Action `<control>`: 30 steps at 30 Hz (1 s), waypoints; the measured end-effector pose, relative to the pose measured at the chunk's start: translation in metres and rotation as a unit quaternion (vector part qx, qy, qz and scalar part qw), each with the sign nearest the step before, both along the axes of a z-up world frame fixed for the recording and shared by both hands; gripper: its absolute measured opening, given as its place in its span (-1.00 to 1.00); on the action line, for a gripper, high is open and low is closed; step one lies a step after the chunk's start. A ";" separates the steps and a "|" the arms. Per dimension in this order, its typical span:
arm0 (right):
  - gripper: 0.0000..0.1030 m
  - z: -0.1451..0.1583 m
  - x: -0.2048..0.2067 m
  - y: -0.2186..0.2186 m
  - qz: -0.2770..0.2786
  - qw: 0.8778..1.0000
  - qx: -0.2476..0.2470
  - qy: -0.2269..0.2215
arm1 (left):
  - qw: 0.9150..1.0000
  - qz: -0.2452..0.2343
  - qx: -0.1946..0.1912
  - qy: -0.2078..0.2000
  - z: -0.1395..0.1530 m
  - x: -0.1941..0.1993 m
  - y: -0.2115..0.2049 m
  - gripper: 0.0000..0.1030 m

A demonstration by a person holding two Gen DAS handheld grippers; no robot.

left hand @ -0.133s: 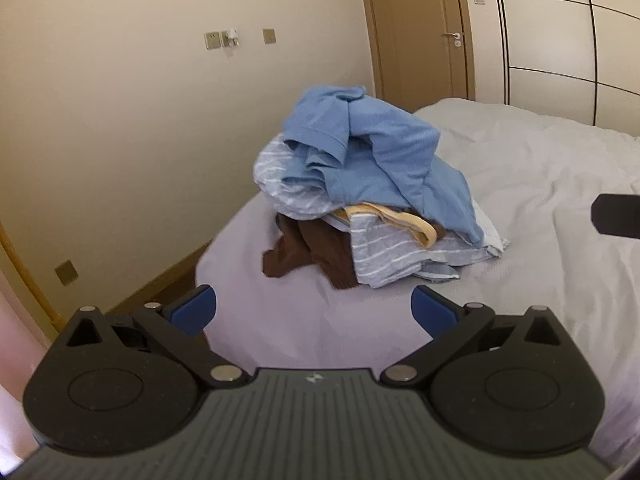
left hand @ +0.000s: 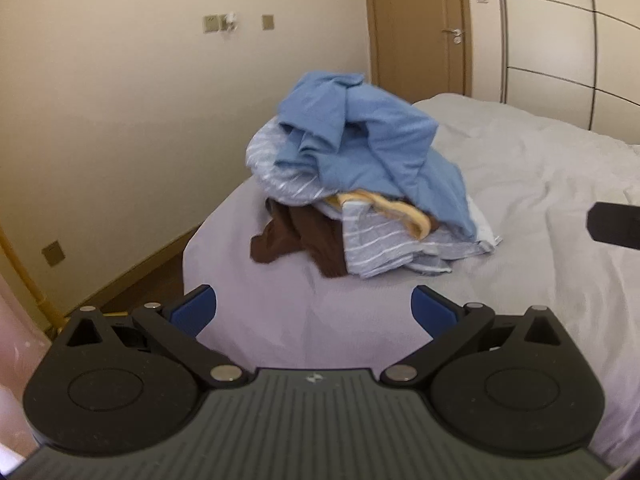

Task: Fold clothes

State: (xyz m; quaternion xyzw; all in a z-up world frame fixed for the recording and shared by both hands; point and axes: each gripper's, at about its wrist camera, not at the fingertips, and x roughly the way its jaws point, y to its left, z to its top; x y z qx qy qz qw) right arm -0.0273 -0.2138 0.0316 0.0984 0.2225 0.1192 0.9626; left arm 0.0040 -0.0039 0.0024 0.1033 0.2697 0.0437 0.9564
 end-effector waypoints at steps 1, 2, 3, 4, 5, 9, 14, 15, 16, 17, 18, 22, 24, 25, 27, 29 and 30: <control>1.00 -0.001 0.000 0.000 0.000 1.000 0.000 0.002 | 1.000 0.002 -0.004 -0.006 -0.003 -0.002 0.000 0.99; 1.00 -0.003 -0.001 0.000 0.000 1.000 -0.001 0.003 | 1.000 0.005 -0.008 -0.012 -0.007 -0.003 0.000 0.99; 1.00 -0.004 -0.001 0.000 0.001 1.000 -0.001 0.005 | 1.000 0.007 -0.012 -0.017 -0.010 -0.005 0.001 0.99; 1.00 -0.006 -0.001 0.000 0.001 1.000 -0.002 0.006 | 1.000 0.005 -0.020 -0.014 -0.016 -0.005 0.003 0.99; 1.00 -0.007 -0.001 0.000 0.001 1.000 -0.002 0.008 | 1.000 0.004 -0.027 -0.012 -0.021 -0.006 0.004 0.99; 1.00 -0.015 0.002 0.002 0.000 1.000 -0.005 0.015 | 0.998 0.001 -0.057 0.015 -0.025 0.003 0.025 0.99; 1.00 -0.033 0.020 0.010 0.002 0.999 -0.001 0.036 | 0.998 0.008 -0.060 0.027 -0.024 0.005 0.039 0.99; 1.00 -0.034 0.021 0.012 0.004 0.999 -0.002 0.037 | 0.998 0.010 -0.061 0.029 -0.025 0.004 0.041 0.99; 1.00 -0.035 0.022 0.015 0.008 0.999 -0.004 0.038 | 0.997 0.010 -0.063 0.034 -0.025 0.005 0.043 0.99; 1.00 -0.035 0.023 0.018 0.011 0.999 -0.005 0.038 | 0.997 0.011 -0.064 0.036 -0.026 0.005 0.044 0.99; 1.00 -0.035 0.023 0.020 0.012 0.999 -0.006 0.039 | 0.997 0.012 -0.065 0.038 -0.027 0.004 0.045 0.99; 1.00 -0.037 0.027 0.027 0.016 0.999 -0.005 0.041 | 0.997 0.011 -0.066 0.041 -0.028 0.005 0.046 0.99; 1.00 -0.036 0.027 0.028 0.016 0.999 -0.004 0.040 | 0.997 0.010 -0.067 0.042 -0.028 0.006 0.046 0.99; 1.00 -0.036 0.028 0.029 0.015 0.999 -0.004 0.040 | 0.997 0.010 -0.068 0.043 -0.027 0.007 0.046 0.99; 1.00 -0.035 0.028 0.029 0.015 0.999 -0.004 0.039 | 0.997 0.009 -0.069 0.044 -0.027 0.007 0.046 0.99; 1.00 -0.036 0.028 0.030 0.015 0.999 -0.006 0.039 | 0.997 0.008 -0.070 0.045 -0.027 0.008 0.047 0.99; 1.00 -0.036 0.028 0.030 0.016 0.999 -0.007 0.040 | 0.996 0.008 -0.070 0.045 -0.027 0.008 0.047 0.99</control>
